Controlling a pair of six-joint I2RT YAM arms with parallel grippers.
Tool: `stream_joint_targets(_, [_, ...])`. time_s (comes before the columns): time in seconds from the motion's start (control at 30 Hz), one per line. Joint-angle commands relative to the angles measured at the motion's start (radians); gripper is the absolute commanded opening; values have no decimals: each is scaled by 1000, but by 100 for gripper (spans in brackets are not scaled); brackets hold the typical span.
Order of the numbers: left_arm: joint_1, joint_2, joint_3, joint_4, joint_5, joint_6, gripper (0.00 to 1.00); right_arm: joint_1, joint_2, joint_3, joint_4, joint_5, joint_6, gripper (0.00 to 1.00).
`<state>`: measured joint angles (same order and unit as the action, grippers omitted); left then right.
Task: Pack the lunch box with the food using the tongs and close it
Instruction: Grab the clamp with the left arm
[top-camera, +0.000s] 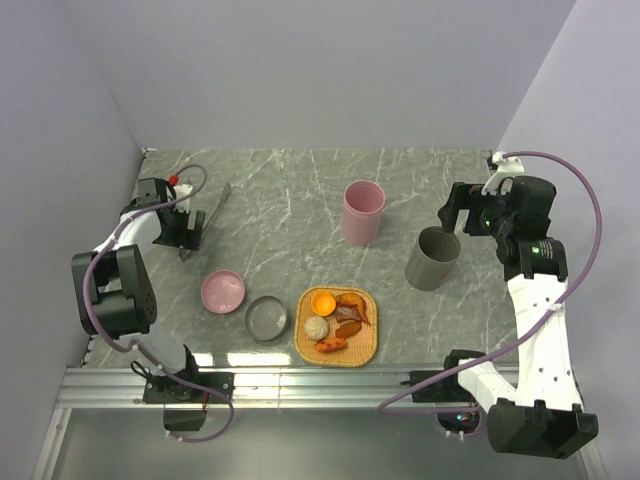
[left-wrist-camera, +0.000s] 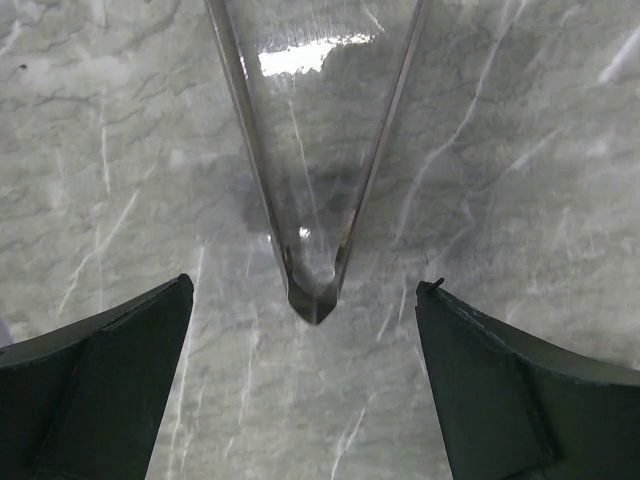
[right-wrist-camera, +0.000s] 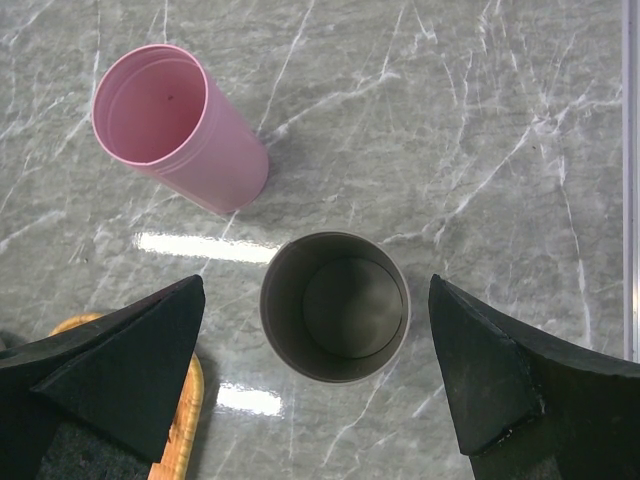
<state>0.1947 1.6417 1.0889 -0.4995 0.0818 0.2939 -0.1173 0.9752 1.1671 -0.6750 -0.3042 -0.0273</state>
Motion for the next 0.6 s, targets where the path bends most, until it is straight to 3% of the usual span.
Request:
stream_joint_targets(0.0, [-1,33,11,68,23,11,99,4,0,42,6,-3,-14,100])
stream_joint_targets(0.57, [-17,204,77,153,33,-30,93,5,19,42,9,5,-19,100])
